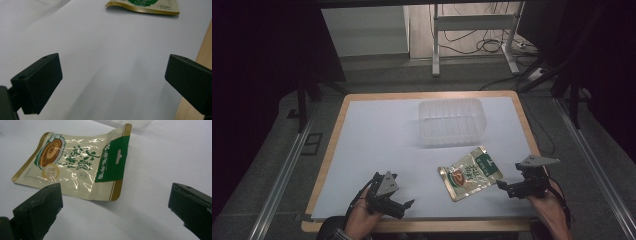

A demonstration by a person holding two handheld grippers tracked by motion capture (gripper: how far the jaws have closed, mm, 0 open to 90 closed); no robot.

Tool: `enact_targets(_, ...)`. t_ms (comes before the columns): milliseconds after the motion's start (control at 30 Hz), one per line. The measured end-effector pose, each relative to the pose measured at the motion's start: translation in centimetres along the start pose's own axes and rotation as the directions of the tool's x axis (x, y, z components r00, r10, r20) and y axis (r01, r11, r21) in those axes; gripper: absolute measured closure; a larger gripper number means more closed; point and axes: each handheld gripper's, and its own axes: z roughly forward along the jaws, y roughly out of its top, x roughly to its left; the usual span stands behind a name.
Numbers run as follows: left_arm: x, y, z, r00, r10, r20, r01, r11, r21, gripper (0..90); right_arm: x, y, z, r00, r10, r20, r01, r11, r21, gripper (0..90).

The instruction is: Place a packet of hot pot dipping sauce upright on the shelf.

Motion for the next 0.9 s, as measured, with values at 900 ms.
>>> enact_targets(900, -0.1, 0.0, 0.0, 1.0000, 0.009, -0.003, -0.009, 1.0000, 0.004, 1.2, -0.2, 2.6, 2.5, 0.9999, 0.009, 0.012, -0.009, 1.000, 0.029, 14.5)
